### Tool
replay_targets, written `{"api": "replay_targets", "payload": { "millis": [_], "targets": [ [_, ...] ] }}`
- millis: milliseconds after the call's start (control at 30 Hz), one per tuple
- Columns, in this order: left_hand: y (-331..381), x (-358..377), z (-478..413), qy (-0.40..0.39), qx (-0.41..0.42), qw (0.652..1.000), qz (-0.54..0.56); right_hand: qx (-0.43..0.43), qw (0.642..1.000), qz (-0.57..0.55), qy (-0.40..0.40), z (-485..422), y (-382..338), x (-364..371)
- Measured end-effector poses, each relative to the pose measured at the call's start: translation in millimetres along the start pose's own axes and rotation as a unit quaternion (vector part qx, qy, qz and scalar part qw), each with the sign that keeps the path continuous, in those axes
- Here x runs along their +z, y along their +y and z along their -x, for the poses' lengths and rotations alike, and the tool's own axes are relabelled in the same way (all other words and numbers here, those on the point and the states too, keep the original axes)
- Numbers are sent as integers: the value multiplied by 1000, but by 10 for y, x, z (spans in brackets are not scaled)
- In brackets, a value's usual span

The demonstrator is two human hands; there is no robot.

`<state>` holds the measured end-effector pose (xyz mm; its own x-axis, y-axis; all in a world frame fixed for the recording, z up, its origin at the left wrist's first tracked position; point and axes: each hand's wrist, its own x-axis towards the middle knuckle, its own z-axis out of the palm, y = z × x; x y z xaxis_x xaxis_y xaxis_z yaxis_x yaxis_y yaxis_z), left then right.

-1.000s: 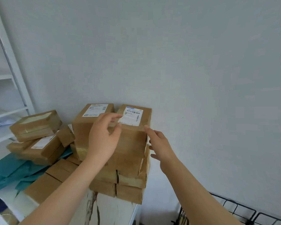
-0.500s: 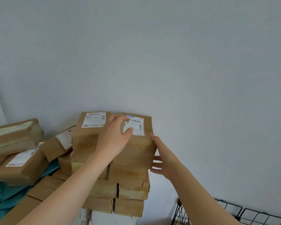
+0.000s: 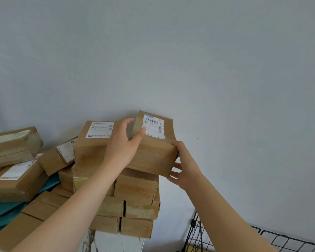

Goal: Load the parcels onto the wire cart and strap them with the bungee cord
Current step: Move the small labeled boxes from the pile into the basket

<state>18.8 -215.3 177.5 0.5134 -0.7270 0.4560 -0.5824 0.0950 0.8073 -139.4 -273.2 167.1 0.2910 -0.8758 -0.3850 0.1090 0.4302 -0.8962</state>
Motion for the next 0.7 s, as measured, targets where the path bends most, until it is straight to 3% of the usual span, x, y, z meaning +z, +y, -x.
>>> {"api": "replay_targets", "payload": {
  "millis": [133, 233, 433, 700],
  "targets": [
    [189, 123, 2, -37, -126, 965, 229, -39, 999, -37, -8, 49, -44, -186],
    [287, 273, 21, -121, -181, 929, 301, -75, 996, -43, 6, 98, -29, -366],
    [371, 663, 212, -218, -210, 900, 315, -90, 993, -73, 23, 206, 182, -864],
    [271, 1374, 618, -285, -217, 880, 312, -88, 990, -72, 89, 364, 494, -1578]
  ]
}}
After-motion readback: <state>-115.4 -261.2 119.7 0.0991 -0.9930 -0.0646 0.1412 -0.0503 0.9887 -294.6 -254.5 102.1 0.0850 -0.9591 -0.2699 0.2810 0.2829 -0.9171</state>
